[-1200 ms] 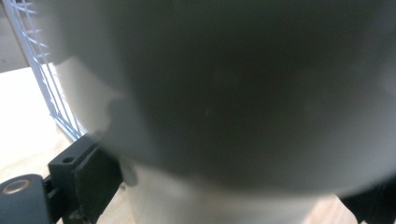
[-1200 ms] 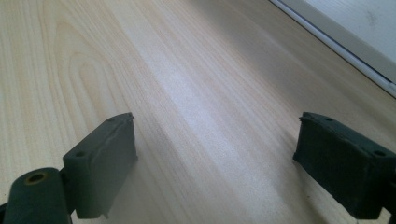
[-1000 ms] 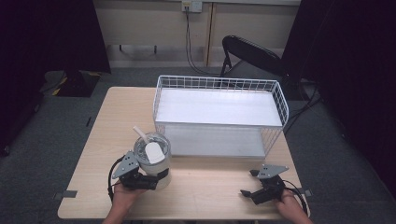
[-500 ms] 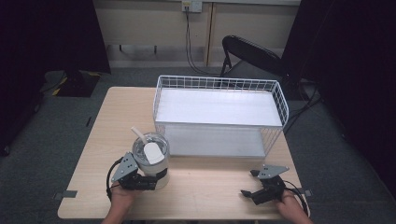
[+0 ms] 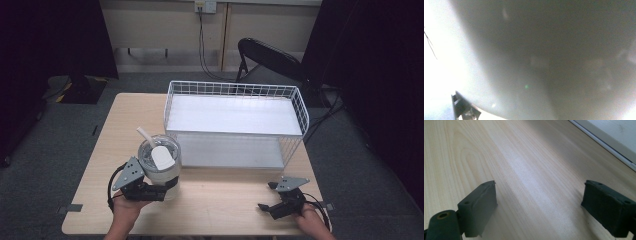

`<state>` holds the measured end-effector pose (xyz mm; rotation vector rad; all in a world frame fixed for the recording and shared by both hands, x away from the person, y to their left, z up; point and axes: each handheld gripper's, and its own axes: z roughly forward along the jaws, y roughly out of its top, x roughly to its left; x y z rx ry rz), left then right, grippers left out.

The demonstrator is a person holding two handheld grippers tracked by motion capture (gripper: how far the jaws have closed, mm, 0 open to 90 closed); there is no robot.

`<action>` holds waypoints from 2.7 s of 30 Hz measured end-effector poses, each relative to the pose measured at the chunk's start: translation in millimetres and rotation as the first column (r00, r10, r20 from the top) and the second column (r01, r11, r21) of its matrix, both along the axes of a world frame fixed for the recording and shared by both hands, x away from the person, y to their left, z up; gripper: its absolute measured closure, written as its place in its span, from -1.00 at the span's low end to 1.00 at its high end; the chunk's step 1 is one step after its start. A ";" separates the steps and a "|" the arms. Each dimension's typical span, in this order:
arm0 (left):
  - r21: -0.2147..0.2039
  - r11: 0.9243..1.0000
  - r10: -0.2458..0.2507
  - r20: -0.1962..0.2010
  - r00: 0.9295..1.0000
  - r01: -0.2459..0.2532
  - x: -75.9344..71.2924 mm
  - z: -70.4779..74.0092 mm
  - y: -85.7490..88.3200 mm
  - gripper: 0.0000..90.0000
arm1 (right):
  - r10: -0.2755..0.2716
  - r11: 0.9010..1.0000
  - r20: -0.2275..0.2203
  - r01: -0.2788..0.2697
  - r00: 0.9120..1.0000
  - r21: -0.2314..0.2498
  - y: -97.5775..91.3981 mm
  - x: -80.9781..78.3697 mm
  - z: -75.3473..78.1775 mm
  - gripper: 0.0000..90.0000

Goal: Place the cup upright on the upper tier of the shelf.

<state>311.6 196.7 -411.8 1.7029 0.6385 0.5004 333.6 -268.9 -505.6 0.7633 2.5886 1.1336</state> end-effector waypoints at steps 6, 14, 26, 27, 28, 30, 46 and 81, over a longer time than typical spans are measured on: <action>-0.013 1.000 0.003 -0.015 1.000 -0.004 2.0 6.9 -2.6 -0.78 | 0.000 1.000 0.000 0.000 1.000 0.000 0.0 0.0 0.0 -0.75; -0.024 1.000 0.010 -0.030 0.999 -0.011 8.0 16.8 -9.2 -0.78 | 0.000 1.000 0.000 0.000 1.000 0.000 0.0 0.0 0.0 -0.75; -0.043 0.999 0.011 -0.040 0.999 -0.013 18.6 42.9 -21.2 -0.78 | 0.000 1.000 0.000 0.000 1.000 0.000 0.0 0.1 0.0 -0.75; -0.043 0.999 0.011 -0.040 0.999 -0.013 18.6 42.9 -21.2 -0.78 | 0.000 1.000 0.000 0.000 1.000 0.000 0.0 0.1 0.0 -0.75; -0.042 0.999 0.014 -0.037 0.999 -0.016 19.9 47.1 -22.7 -0.78 | 0.000 1.000 0.000 0.000 1.000 0.000 0.0 0.0 0.0 -0.75; -0.049 0.999 0.015 -0.038 0.999 -0.017 21.4 51.1 -23.2 -0.78 | 0.000 1.000 0.000 0.000 1.000 0.000 0.0 0.1 0.0 -0.75; -0.056 0.997 0.043 -0.041 0.998 -0.045 37.4 74.3 -25.5 -0.78 | 0.004 1.000 0.000 -0.004 1.000 -0.001 0.2 0.6 0.0 -0.75; -0.081 0.996 -0.027 -0.054 0.998 0.023 59.4 135.8 -54.4 -0.78 | 0.009 1.000 -0.001 -0.009 1.000 -0.002 0.4 1.6 0.0 -0.76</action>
